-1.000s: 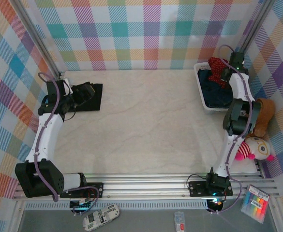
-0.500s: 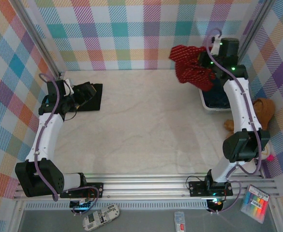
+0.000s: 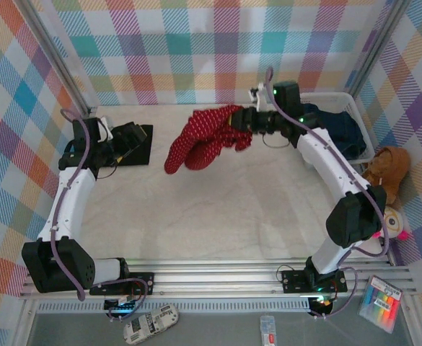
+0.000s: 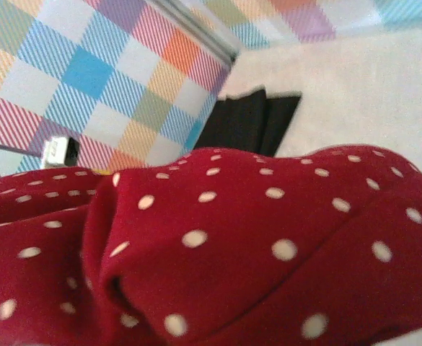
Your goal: Fold and stack the skirts
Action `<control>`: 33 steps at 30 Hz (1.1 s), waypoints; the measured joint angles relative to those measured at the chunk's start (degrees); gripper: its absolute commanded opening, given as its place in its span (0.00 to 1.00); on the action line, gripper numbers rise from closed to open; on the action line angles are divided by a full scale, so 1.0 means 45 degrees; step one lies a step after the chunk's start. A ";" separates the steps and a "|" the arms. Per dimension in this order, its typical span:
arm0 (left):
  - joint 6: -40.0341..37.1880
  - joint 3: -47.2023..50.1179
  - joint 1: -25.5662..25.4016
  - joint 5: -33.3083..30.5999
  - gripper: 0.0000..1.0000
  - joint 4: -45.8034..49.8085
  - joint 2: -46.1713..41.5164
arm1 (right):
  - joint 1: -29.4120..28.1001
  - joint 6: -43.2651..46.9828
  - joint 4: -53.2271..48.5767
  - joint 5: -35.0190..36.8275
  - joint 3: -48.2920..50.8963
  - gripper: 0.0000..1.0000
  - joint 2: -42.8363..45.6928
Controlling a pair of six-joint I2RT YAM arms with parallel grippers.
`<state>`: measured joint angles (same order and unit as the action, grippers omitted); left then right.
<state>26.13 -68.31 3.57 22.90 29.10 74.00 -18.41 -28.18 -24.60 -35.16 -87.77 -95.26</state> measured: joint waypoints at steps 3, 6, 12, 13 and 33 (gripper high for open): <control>-0.0097 -0.0073 -0.0588 -0.0253 1.00 0.0175 0.0155 | 0.0738 0.0044 -0.0204 0.1049 0.2516 0.78 -0.0107; -0.0194 -0.0146 -0.1248 -0.0554 1.00 0.0423 0.0617 | 0.1239 0.0136 -0.0860 0.2569 0.3949 0.99 -0.0185; 0.0000 -0.0180 -0.2433 -0.1817 1.00 0.0869 0.1758 | 0.0792 0.0491 -0.0486 0.3983 0.4877 0.99 0.0500; 0.0151 -0.0160 -0.2526 -0.1987 1.00 0.0865 0.1914 | 0.0578 0.0695 -0.0359 0.4138 0.4954 0.99 0.0704; 0.2778 0.0233 -0.2642 -0.2225 0.94 0.1200 0.5008 | -0.4585 0.2098 0.0228 0.9947 0.3497 0.85 -0.2025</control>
<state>38.63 -67.26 -8.32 12.88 34.50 96.53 -39.05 -18.74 -23.57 9.61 -72.03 -104.38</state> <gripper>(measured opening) 0.949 0.889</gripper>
